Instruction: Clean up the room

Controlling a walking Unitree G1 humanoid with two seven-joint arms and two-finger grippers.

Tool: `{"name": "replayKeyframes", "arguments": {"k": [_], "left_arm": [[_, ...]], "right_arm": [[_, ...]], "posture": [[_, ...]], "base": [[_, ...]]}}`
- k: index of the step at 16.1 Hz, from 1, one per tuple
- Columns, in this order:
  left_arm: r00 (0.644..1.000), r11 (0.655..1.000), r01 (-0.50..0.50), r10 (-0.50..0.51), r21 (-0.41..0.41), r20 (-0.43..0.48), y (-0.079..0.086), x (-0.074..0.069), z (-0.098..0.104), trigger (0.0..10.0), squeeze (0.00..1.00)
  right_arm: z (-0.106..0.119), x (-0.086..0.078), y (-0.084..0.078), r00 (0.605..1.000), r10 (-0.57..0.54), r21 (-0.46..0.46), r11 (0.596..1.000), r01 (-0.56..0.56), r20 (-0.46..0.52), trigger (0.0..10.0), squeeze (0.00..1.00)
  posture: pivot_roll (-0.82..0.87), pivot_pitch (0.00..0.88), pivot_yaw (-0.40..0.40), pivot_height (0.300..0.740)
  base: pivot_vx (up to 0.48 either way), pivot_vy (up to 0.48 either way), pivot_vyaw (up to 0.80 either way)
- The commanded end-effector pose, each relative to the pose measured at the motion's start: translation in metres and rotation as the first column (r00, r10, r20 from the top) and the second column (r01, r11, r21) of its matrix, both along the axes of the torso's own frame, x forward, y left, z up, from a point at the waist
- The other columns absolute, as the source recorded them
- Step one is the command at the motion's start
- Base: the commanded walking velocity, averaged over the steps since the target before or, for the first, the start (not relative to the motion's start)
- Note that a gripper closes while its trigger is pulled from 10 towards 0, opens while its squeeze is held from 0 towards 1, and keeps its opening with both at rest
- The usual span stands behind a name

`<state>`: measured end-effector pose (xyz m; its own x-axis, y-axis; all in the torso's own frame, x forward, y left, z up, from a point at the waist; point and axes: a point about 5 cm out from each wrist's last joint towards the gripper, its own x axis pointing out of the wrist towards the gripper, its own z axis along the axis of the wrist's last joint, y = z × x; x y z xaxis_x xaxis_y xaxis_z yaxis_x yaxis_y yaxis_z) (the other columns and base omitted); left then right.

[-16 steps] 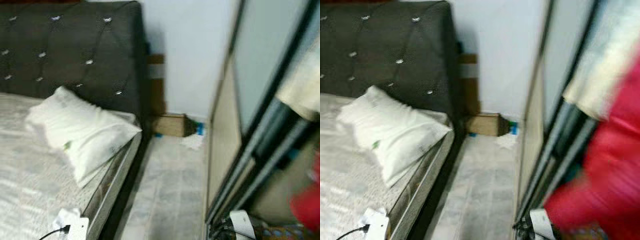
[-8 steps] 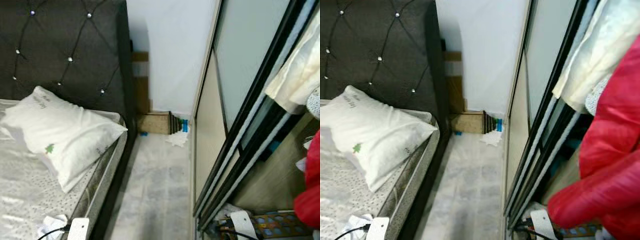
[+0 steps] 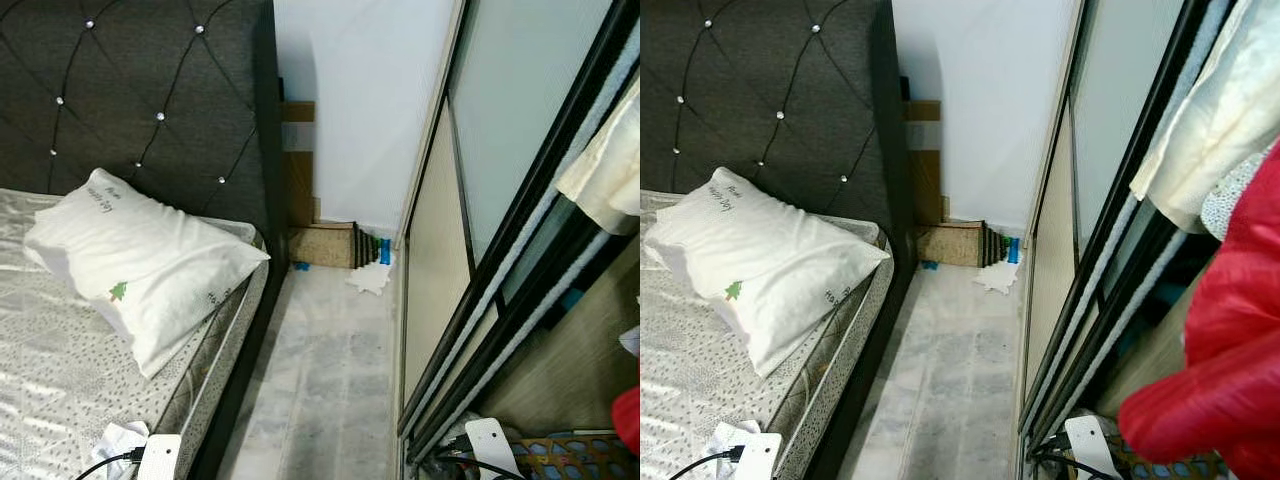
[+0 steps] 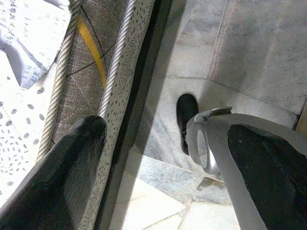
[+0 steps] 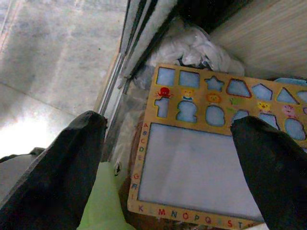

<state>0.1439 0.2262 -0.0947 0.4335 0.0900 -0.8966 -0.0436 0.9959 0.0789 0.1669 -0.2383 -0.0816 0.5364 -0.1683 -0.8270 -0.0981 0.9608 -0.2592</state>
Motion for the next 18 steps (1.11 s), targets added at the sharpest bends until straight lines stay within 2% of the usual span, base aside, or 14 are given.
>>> {"name": "replayKeyframes", "arguments": {"k": [1,5,8,13,18], "left_arm": [[1.000,1.000,0.002,-0.002,-0.002,0.004,0.0020,-0.0007,0.0003,10.0,0.00],[1.000,1.000,0.015,-0.015,0.007,-0.009,0.0025,-0.0023,-0.0002,10.0,0.00],[0.998,0.998,0.067,-0.067,0.014,-0.003,0.0009,-0.0011,0.0001,10.0,0.00],[0.999,0.999,0.044,-0.044,0.001,-0.009,0.0003,-0.0019,-0.0004,10.0,0.00],[0.999,0.999,0.051,-0.051,0.007,-0.015,0.0008,-0.0030,-0.0007,10.0,0.00]], "right_arm": [[0.0013,0.0024,-0.0002,1.000,0.022,-0.003,1.000,-0.022,0.005,10.0,0.00],[0.0011,-0.0013,-0.0054,0.999,0.035,-0.019,0.999,-0.035,-0.007,10.0,0.00],[0.0014,-0.0007,-0.0055,0.999,0.039,-0.024,0.999,-0.040,-0.006,10.0,0.00],[0.0017,-0.0004,-0.0058,0.999,0.049,-0.029,0.998,-0.049,-0.004,10.0,0.00],[0.0017,-0.0009,-0.0065,0.998,0.056,-0.037,0.998,-0.056,-0.007,10.0,0.00]], "posture": [[-0.02,0.000,-0.015,0.740],[-0.02,0.000,-0.015,0.740],[-0.01,0.000,-0.019,0.740],[-0.01,0.000,-0.020,0.740],[-0.01,0.000,-0.020,0.740]], "base": [[0.000,0.446,0.00],[0.000,0.112,0.00],[0.000,0.119,0.00],[0.000,0.000,0.00],[0.000,0.480,0.00]]}}
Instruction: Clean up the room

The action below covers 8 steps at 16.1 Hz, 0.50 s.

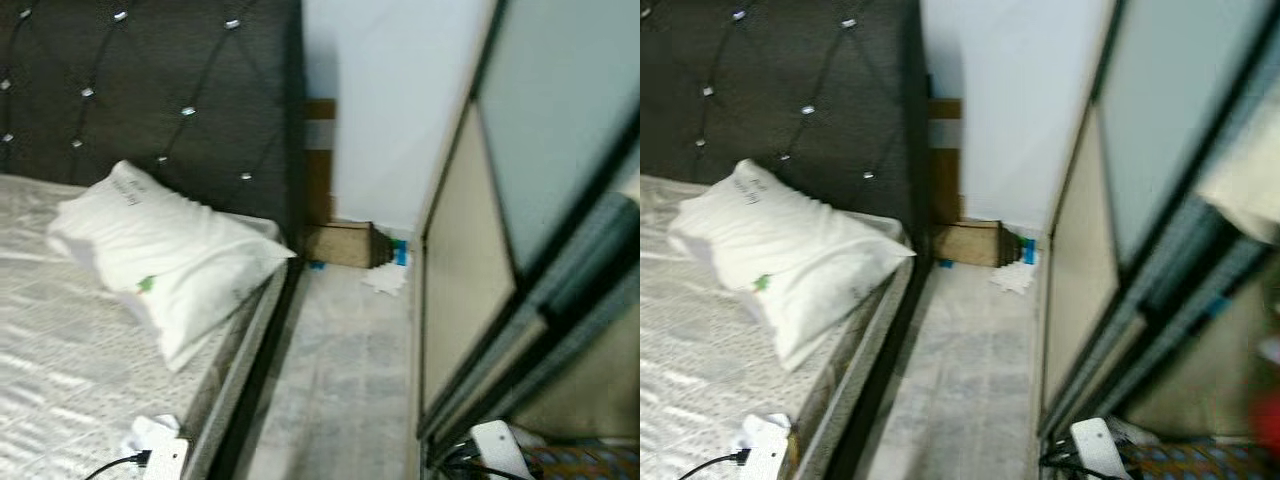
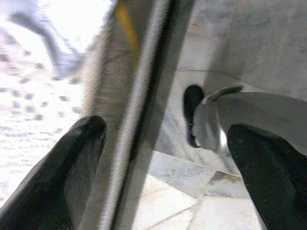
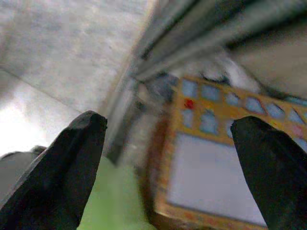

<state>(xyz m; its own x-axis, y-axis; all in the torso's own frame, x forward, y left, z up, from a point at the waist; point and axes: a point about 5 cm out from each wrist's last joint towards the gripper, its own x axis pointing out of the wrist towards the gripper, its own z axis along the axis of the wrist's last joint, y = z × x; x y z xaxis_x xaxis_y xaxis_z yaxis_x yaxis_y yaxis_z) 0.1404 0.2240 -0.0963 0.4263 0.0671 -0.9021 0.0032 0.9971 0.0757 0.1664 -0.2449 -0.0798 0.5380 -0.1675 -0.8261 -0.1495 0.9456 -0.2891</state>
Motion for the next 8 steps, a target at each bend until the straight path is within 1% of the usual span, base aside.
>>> {"name": "replayKeyframes", "arguments": {"k": [1,8], "left_arm": [[1.000,1.000,0.008,-0.008,0.012,-0.003,0.0028,0.0003,0.0007,10.0,0.00],[1.000,1.000,0.017,-0.017,0.020,0.008,0.0029,0.0022,0.0015,10.0,0.00]], "right_arm": [[-0.0001,-0.0004,0.0002,1.000,0.005,-0.004,1.000,-0.005,0.003,10.0,0.00],[0.0004,0.0004,-0.0003,1.000,-0.002,-0.008,1.000,0.002,0.012,10.0,0.00]], "posture": [[-0.01,0.000,-0.020,0.740],[-0.01,0.000,-0.021,0.740]], "base": [[0.000,0.000,0.00],[0.000,0.000,0.00]]}}
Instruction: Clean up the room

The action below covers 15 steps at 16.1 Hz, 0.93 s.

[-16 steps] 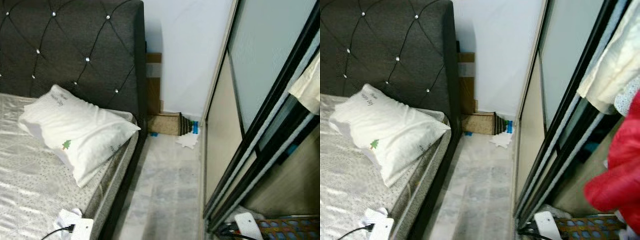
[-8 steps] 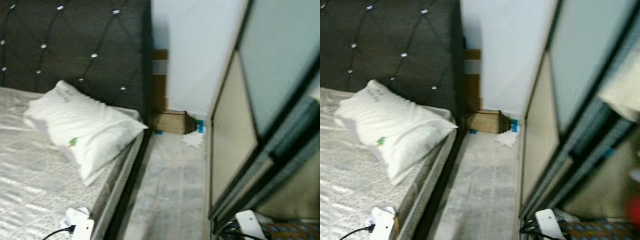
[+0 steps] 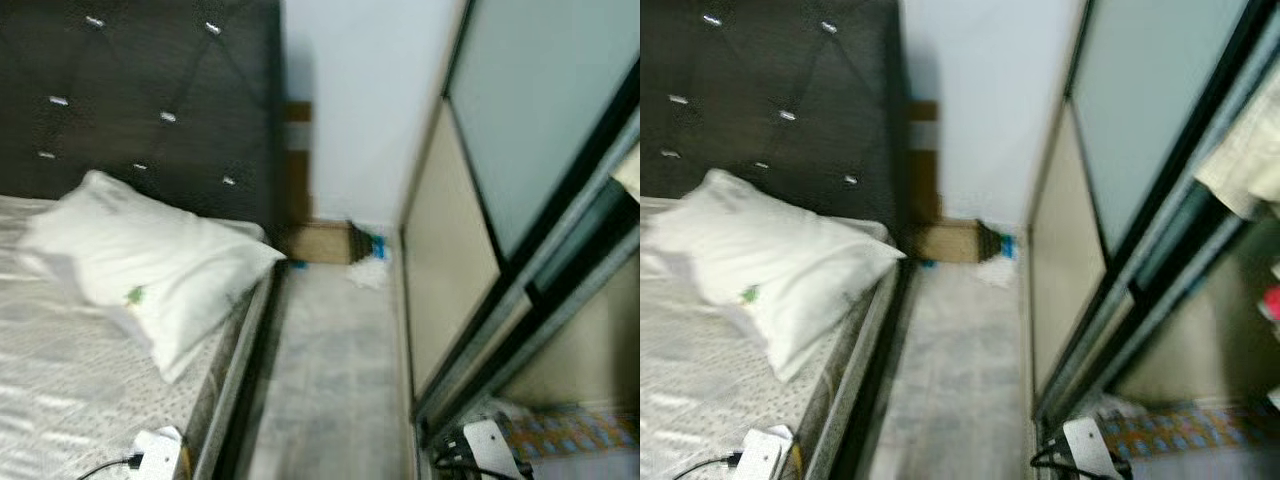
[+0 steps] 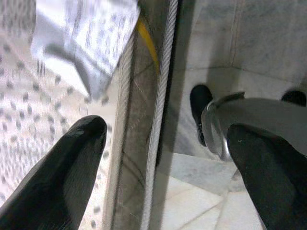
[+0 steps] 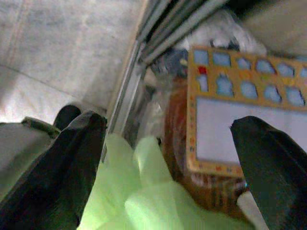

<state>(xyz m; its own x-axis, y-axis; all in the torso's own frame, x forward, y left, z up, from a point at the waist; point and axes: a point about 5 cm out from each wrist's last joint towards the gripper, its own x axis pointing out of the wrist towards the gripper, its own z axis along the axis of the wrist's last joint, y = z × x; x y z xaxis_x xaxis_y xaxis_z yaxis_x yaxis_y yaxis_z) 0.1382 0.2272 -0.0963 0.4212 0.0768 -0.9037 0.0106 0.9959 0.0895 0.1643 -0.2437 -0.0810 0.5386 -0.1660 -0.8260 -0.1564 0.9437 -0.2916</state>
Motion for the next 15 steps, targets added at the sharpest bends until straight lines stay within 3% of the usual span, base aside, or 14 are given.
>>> {"name": "replayKeyframes", "arguments": {"k": [1,8,15], "left_arm": [[1.000,1.000,0.011,-0.011,0.007,0.013,-0.0004,0.0042,0.0015,10.0,0.00],[1.000,1.000,0.025,-0.025,0.010,0.008,-0.0013,0.0043,0.0013,10.0,0.00],[0.999,0.999,0.033,-0.033,0.013,0.008,-0.0018,0.0057,0.0016,10.0,0.00]], "right_arm": [[0.0016,0.0029,-0.0013,1.000,0.011,-0.014,1.000,-0.011,0.006,10.0,0.00],[0.0025,0.0048,-0.0006,0.997,0.071,-0.018,0.997,-0.071,-0.004,10.0,0.00],[0.0032,0.0067,0.0001,0.995,0.100,-0.018,0.995,-0.100,-0.008,10.0,0.00]], "posture": [[-0.01,0.000,-0.021,0.740],[-0.02,0.000,-0.023,0.740],[-0.02,0.000,-0.026,0.740]], "base": [[0.000,0.000,0.00],[0.000,0.000,0.80],[0.000,0.000,0.57]]}}
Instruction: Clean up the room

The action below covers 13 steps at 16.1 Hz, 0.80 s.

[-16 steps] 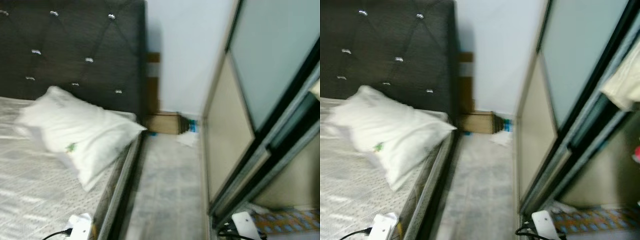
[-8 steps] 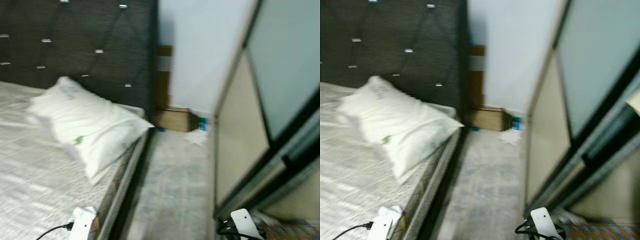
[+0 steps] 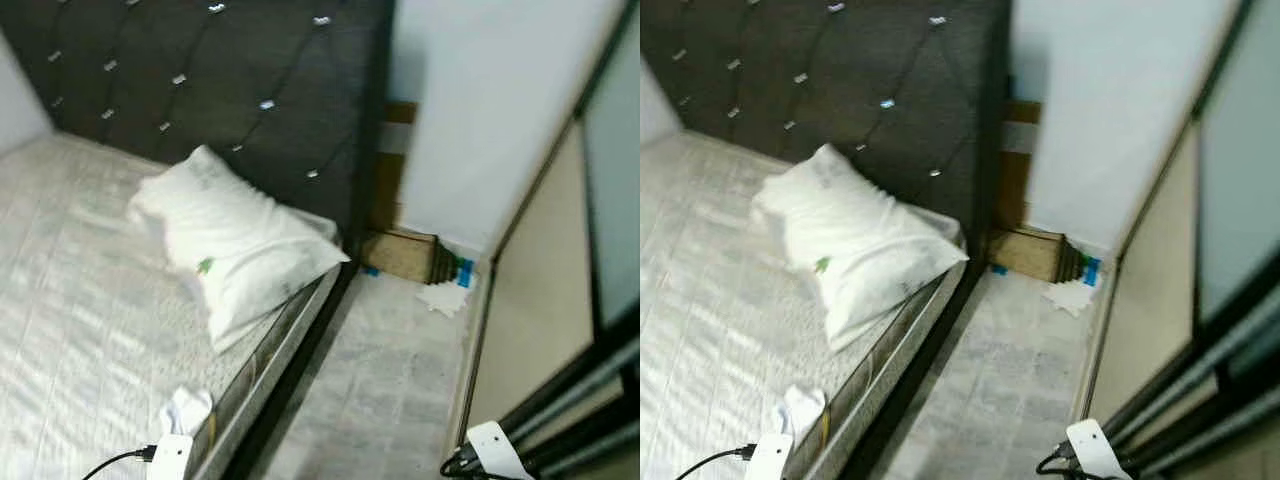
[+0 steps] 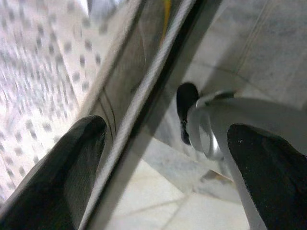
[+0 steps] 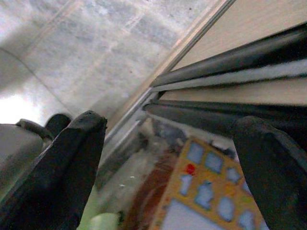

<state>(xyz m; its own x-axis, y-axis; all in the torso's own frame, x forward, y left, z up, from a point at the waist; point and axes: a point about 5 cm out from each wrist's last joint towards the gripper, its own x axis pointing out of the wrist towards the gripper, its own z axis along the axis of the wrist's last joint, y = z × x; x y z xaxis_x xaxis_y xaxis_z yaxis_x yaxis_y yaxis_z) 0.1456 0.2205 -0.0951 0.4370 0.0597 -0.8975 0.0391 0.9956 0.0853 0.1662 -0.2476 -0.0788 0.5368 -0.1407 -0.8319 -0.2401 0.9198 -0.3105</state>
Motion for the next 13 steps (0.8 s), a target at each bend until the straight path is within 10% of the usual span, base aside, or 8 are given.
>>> {"name": "replayKeyframes", "arguments": {"k": [1,13], "left_arm": [[1.000,1.000,0.005,-0.005,0.019,-0.007,0.0049,-0.0016,0.0004,10.0,0.00],[1.000,1.000,0.017,-0.017,0.026,-0.003,0.0041,0.0005,0.0010,10.0,0.00]], "right_arm": [[0.0011,0.0050,0.0043,1.000,0.022,0.006,1.000,-0.022,0.009,10.0,0.00],[0.0024,0.0077,0.0050,0.998,0.064,0.006,0.998,-0.064,0.008,10.0,0.00]], "posture": [[-0.02,0.000,-0.026,0.740],[-0.01,0.000,-0.029,0.740]], "base": [[0.000,0.000,0.57],[0.000,0.000,0.65]]}}
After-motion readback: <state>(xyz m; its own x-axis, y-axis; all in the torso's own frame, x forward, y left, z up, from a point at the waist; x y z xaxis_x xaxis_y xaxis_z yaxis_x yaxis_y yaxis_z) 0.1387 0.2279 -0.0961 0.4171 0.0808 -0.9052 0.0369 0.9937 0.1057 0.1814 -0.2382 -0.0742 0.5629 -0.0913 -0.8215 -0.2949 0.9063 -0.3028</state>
